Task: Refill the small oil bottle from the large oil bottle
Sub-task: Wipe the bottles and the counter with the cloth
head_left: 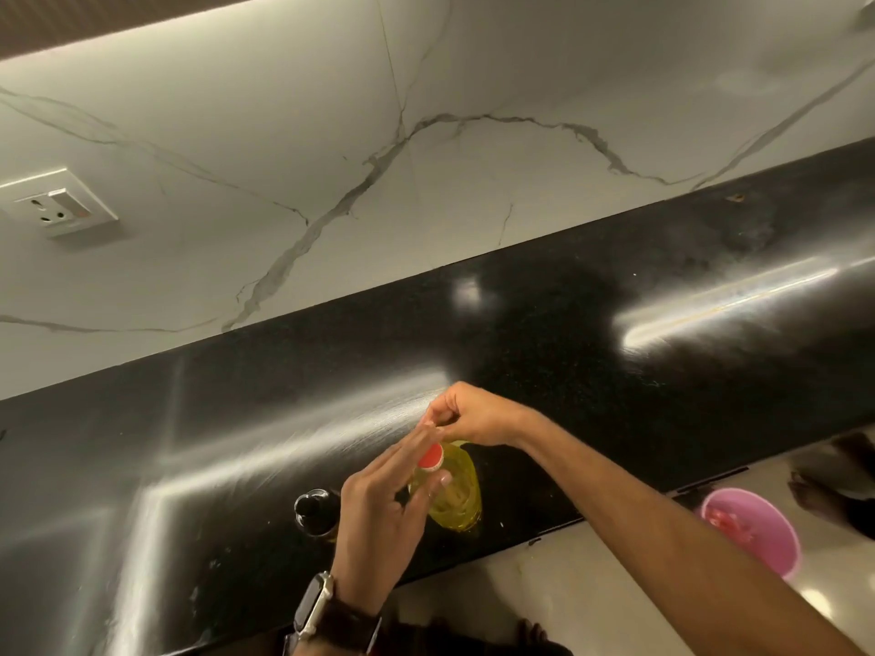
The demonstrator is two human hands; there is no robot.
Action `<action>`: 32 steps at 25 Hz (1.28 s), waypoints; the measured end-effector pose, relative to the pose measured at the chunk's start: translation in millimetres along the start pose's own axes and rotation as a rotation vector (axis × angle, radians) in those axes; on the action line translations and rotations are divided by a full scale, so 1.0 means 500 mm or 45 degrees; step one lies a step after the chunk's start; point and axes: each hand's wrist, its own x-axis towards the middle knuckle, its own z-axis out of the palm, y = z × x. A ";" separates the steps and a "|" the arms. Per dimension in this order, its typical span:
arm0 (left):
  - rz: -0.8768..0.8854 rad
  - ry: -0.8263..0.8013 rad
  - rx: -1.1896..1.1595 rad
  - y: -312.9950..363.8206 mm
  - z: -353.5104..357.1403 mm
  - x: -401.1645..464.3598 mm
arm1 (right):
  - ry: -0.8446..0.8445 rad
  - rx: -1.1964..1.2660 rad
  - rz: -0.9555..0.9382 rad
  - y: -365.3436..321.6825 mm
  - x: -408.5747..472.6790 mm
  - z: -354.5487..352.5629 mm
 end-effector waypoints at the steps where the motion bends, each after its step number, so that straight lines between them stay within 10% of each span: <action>1: -0.002 0.001 0.002 -0.001 0.000 0.001 | -0.024 0.017 0.040 0.024 0.004 0.011; 7: 0.009 -0.024 -0.003 0.002 -0.011 -0.001 | 0.221 0.236 0.164 0.102 -0.036 0.059; 16: 0.023 -0.001 0.030 0.003 -0.001 -0.008 | -0.484 -0.204 0.280 -0.010 0.097 0.025; 25: 0.002 0.001 -0.021 -0.006 -0.003 -0.005 | 0.360 -0.514 0.419 0.163 -0.035 0.067; 32: -0.013 -0.033 -0.028 -0.007 0.000 -0.003 | 0.642 0.424 -0.162 0.054 -0.134 0.103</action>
